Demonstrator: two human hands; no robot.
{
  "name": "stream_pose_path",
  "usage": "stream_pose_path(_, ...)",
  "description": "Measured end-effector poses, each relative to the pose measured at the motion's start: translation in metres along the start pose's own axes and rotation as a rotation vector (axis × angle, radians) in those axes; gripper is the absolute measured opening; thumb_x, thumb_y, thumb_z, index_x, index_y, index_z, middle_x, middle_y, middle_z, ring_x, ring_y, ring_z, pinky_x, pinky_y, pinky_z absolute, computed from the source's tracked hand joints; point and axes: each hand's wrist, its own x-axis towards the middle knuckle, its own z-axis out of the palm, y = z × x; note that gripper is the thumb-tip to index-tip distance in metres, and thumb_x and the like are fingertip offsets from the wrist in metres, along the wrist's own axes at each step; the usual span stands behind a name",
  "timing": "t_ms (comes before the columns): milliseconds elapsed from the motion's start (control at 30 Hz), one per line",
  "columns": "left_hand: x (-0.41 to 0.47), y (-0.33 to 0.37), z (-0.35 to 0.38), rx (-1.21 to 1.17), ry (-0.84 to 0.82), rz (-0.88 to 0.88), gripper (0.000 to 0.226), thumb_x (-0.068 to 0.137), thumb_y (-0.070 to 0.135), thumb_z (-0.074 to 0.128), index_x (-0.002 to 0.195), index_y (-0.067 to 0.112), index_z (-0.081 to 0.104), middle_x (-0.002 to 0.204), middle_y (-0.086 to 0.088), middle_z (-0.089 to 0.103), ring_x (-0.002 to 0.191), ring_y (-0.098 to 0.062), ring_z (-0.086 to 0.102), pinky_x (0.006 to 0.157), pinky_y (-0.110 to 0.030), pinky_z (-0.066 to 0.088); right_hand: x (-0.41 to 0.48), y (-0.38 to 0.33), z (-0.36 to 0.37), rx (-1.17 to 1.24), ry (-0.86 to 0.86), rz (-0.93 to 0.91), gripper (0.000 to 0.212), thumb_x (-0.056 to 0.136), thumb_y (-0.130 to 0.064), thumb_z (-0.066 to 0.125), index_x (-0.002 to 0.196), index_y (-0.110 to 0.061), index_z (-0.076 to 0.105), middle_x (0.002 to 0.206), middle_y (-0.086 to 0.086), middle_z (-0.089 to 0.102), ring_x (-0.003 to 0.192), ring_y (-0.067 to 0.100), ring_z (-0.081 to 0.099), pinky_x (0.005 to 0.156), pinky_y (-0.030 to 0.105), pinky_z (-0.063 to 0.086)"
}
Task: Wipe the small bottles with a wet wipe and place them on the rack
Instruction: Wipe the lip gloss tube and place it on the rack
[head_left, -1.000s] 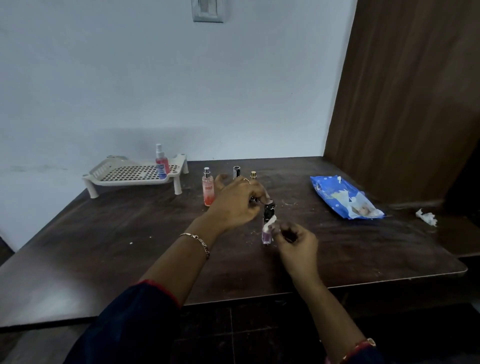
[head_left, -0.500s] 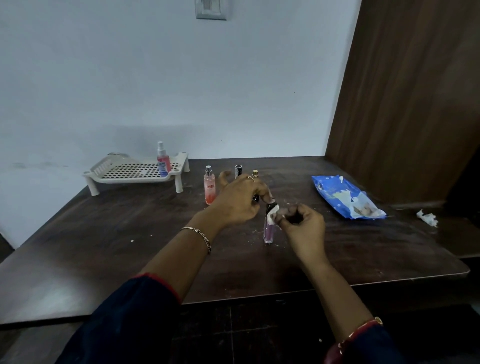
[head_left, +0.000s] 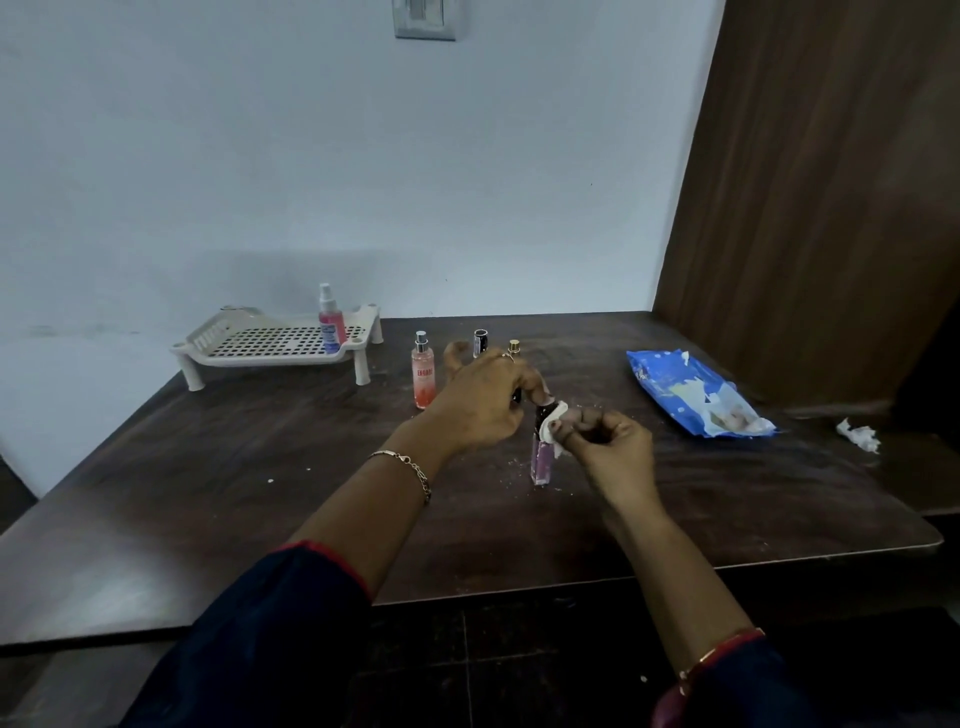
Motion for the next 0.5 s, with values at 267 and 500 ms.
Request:
stream_pose_path(267, 0.001, 0.005, -0.006, 0.006, -0.044, 0.0, 0.031, 0.076, 0.004, 0.056, 0.09, 0.03, 0.065, 0.098, 0.021, 0.06, 0.117, -0.007, 0.046, 0.106, -0.048, 0.005, -0.001, -0.015, 0.006, -0.091, 0.044, -0.007, 0.014, 0.068, 0.007, 0.076, 0.076, -0.001, 0.067, 0.067, 0.001, 0.065, 0.055, -0.003, 0.058, 0.055, 0.012, 0.046)
stream_pose_path(500, 0.0, 0.007, -0.007, 0.048, -0.046, -0.005, 0.032, 0.077, 0.005, 0.057, 0.09, 0.032, 0.066, 0.098, 0.022, 0.058, 0.119, -0.006, 0.045, 0.108, -0.051, 0.004, -0.013, 0.0, -0.002, -0.477, 0.018, -0.037, 0.026, 0.064, -0.011, 0.084, 0.063, -0.021, 0.06, 0.062, -0.012, 0.064, 0.057, 0.0, 0.06, 0.062, 0.021, 0.047)
